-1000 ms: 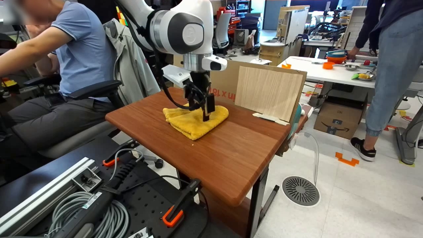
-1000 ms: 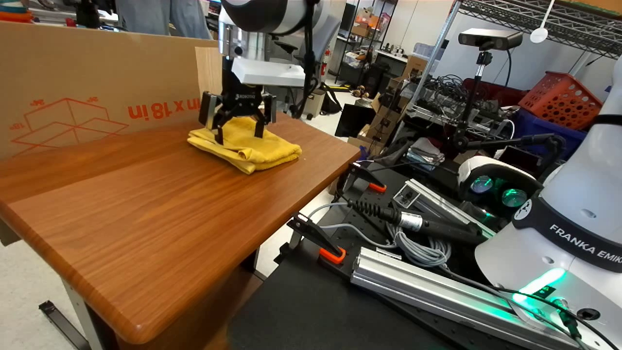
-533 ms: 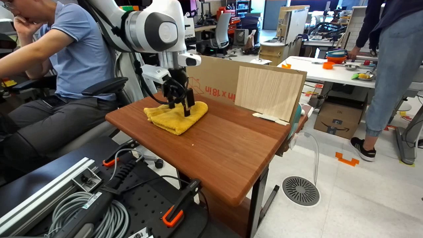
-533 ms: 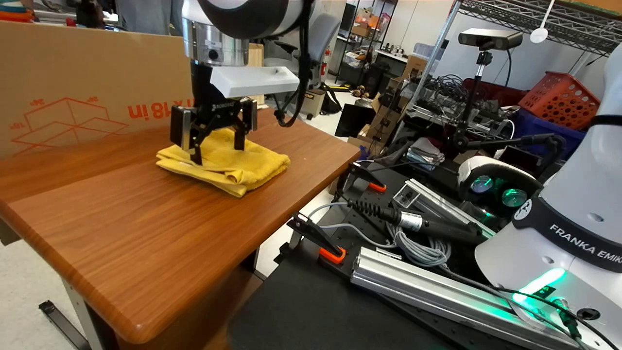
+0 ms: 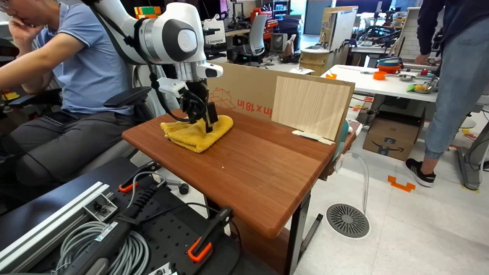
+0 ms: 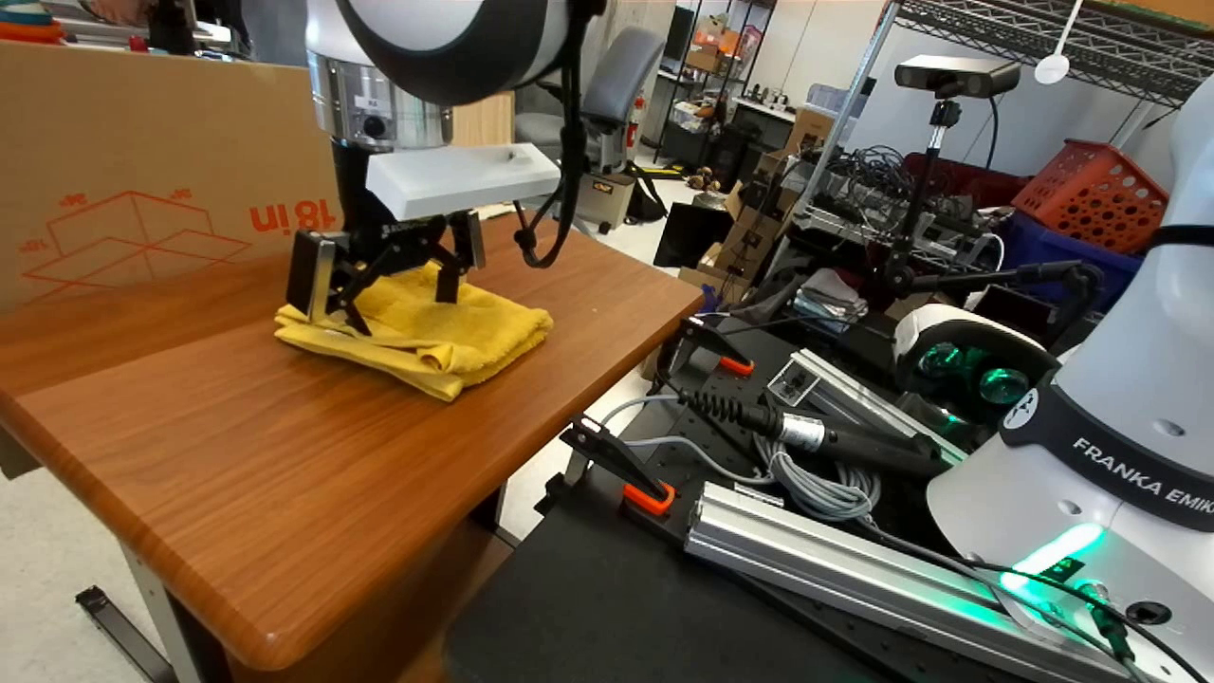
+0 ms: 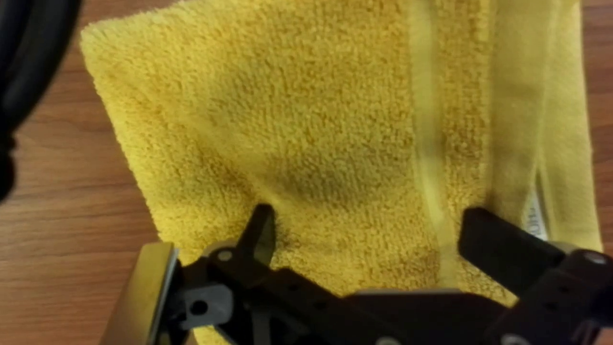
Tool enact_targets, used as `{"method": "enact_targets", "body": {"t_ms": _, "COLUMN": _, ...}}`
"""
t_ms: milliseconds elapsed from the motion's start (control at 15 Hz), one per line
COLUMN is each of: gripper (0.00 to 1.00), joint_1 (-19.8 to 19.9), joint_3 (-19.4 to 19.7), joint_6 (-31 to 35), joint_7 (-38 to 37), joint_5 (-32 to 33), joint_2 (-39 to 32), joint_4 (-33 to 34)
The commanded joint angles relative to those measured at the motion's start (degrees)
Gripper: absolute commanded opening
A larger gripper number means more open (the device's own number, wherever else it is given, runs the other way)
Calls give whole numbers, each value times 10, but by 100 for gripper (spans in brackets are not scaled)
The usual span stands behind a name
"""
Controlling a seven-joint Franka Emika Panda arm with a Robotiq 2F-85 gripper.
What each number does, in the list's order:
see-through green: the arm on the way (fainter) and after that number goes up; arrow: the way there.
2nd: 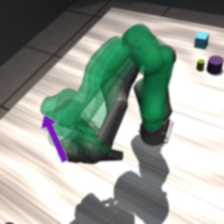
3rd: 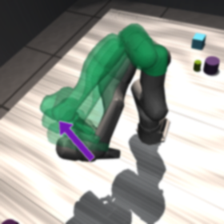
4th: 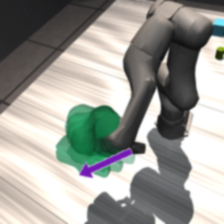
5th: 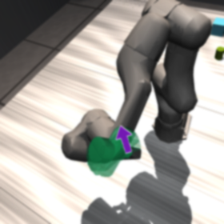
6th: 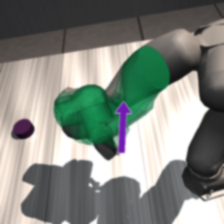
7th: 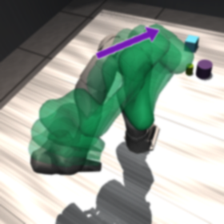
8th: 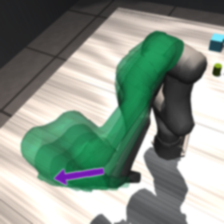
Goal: Use the towel to wipe the desk
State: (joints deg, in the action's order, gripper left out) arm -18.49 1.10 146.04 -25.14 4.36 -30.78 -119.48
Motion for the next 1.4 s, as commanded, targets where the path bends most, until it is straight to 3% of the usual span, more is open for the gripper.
{"method": "enact_targets", "body": {"t_ms": 0, "gripper": 100, "joint_1": -24, "joint_3": 24, "joint_6": -11, "joint_7": -47, "joint_5": 28, "joint_2": -66, "joint_4": 64}}
{"method": "enact_targets", "body": {"t_ms": 467, "gripper": 100, "joint_1": -73, "joint_3": 37, "joint_6": -31, "joint_7": -94, "joint_5": 64, "joint_2": -111, "joint_4": 141}}
{"method": "enact_targets", "body": {"t_ms": 1333, "gripper": 100, "joint_1": -78, "joint_3": 30, "joint_6": -3, "joint_7": -86, "joint_5": 68, "joint_2": -119, "joint_4": 159}}
